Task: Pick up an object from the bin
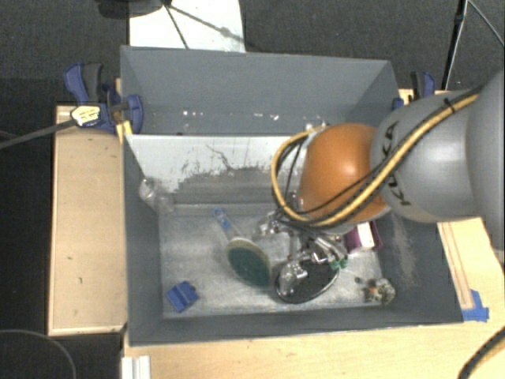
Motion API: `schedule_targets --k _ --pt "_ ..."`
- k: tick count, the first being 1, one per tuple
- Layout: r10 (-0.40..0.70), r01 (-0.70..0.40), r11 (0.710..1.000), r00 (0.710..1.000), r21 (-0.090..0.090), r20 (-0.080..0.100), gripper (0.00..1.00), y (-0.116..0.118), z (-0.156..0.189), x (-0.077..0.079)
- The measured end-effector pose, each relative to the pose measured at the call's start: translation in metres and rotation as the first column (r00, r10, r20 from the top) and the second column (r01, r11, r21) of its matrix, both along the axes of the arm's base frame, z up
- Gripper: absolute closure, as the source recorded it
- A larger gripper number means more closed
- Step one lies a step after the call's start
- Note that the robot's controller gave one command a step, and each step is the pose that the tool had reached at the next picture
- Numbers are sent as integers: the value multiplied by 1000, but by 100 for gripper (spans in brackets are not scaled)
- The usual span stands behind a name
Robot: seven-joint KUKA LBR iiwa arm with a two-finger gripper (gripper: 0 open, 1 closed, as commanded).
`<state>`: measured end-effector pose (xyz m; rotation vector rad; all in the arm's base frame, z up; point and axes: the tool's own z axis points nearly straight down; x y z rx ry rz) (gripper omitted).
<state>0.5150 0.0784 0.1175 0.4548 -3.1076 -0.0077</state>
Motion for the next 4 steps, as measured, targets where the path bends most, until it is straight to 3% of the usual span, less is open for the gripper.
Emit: schedule_targets --k 1,2,3,4 --pt "20 -20 1000 1000 -5 0 0 -57 -17 -22" --pt "-287 287 958 958 -3 7 0 -99 19 -28" --pt "-257 257 966 966 -2 8 0 -90 -47 -24" --pt "-254 254 967 967 0 18 100 -91 -44 -21"
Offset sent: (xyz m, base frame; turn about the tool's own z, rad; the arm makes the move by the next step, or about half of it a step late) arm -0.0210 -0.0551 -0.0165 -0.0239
